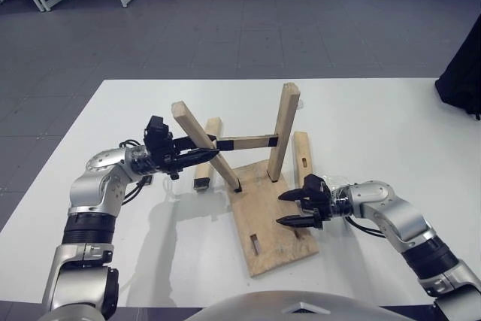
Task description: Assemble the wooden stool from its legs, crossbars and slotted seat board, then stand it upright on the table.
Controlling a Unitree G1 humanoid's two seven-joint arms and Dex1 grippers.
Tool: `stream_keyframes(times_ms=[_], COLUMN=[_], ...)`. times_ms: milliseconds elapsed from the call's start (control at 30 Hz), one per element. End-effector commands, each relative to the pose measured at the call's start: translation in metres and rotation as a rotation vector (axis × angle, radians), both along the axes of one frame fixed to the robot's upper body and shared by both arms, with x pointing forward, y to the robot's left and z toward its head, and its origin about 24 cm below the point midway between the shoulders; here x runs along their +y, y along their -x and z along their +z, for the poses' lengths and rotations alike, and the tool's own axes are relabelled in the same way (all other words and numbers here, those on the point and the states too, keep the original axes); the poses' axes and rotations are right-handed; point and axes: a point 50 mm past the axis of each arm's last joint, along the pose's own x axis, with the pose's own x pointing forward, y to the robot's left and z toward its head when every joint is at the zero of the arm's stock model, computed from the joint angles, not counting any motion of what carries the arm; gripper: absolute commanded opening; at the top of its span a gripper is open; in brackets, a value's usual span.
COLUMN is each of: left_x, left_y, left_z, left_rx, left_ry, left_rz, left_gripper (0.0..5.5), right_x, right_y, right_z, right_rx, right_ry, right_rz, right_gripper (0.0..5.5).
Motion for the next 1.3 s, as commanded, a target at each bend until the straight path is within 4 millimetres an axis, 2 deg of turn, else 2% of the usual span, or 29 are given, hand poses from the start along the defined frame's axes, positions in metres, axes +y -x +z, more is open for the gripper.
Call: stream_keyframes(times_ms=[33, 367, 500, 667, 767, 833, 967, 1033, 1133, 1200, 1300], left_x=[0.002, -0.01, -0.011, 0.002, 0.0, -0.003, -0.017, -0.022, -0.023, -0.023, -0.018], left_y=[0.005, 0.008, 0.001, -0.011, -0.014, -0.009, 0.017, 0.027, 0.032, 0.032, 0.029], left_z=[-0.006, -0.027, -0.032, -0.028, -0.025, -0.032, -0.05, -0.061, -0.07, -0.071, -0.073], left_rx=[0.018, 0.07, 0.087, 0.108, 0.122, 0.139, 0.187, 0.212, 0.235, 0.242, 0.263], left_ry=[0.051, -0.093, -0.089, -0.019, 0.013, -0.031, -0.131, -0.182, -0.202, -0.2, -0.192], left_rz=[0.049, -0.018, 0.01, 0.091, 0.086, 0.054, -0.048, -0.059, -0.046, -0.038, -0.005], left_gripper=[2.03, 2.02, 2.02, 2.02, 2.02, 2.02, 2.02, 2.02, 2.02, 2.02, 2.02], right_x=[-0.019, -0.019, -0.017, -0.016, -0.015, -0.013, -0.013, -0.012, -0.011, -0.011, -0.011], right_y=[0.015, 0.013, 0.014, 0.015, 0.014, 0.013, 0.014, 0.011, 0.005, 0.0, -0.008], right_z=[-0.03, -0.032, -0.032, -0.033, -0.033, -0.032, -0.029, -0.02, 0.004, 0.024, 0.068], right_rx=[0.115, 0.102, 0.1, 0.098, 0.094, 0.091, 0.079, 0.065, 0.033, -0.001, -0.073], right_ry=[0.157, 0.17, 0.167, 0.168, 0.169, 0.169, 0.148, 0.101, 0.008, -0.054, -0.197], right_rz=[-0.036, -0.034, -0.028, -0.023, -0.021, -0.02, -0.023, -0.038, -0.051, -0.054, -0.055], right_gripper=[3.38, 3.38, 3.38, 3.38, 3.38, 3.38, 3.38, 3.38, 3.38, 3.38, 3.38])
